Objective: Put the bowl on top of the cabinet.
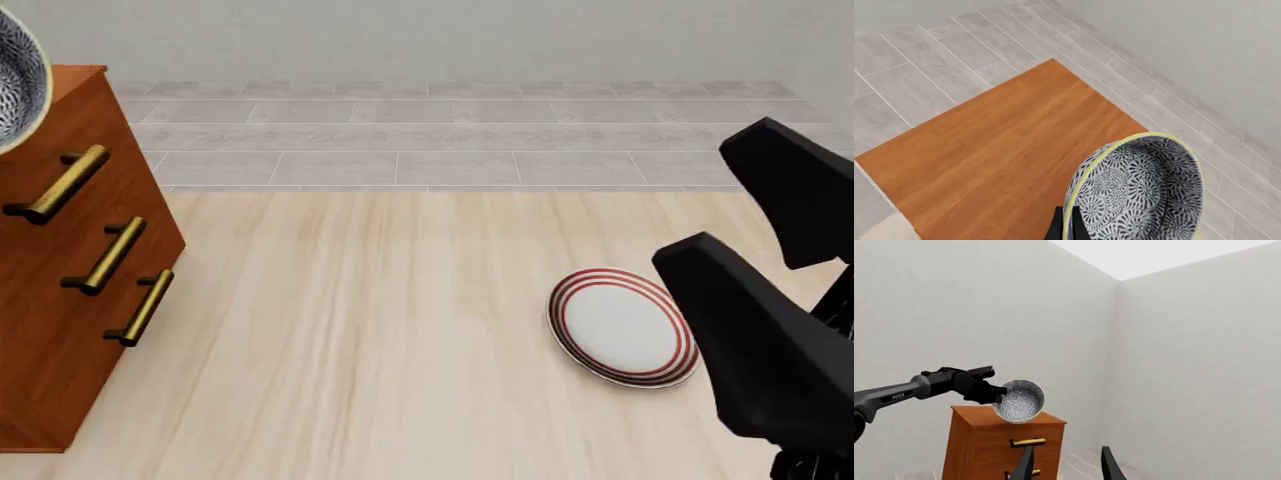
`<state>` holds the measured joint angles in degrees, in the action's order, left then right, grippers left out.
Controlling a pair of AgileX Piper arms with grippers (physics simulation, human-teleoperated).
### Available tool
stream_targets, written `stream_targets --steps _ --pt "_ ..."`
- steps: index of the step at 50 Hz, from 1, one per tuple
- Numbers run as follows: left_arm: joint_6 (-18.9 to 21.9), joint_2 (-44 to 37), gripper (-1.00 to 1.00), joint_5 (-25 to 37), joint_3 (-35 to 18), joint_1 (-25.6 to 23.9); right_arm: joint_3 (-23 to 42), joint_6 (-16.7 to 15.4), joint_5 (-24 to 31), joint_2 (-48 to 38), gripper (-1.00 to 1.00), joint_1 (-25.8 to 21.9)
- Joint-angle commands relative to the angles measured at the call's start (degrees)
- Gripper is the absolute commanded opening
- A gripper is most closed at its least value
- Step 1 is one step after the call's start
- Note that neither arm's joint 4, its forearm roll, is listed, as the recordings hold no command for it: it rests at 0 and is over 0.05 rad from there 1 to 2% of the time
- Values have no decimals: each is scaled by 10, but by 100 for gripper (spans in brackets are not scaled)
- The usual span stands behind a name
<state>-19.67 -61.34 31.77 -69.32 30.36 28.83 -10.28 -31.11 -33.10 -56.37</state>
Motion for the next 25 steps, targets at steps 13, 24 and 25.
stream_targets --steps 13,24,25 --pt "5 2 -100 -9 6 37 -1 -2 0 -1 100 -2" --pt "1 -1 -100 -11 4 49 -2 -3 2 1 100 -3" --pt "0 -2 -100 -12 4 51 -2 -3 3 1 100 -3"
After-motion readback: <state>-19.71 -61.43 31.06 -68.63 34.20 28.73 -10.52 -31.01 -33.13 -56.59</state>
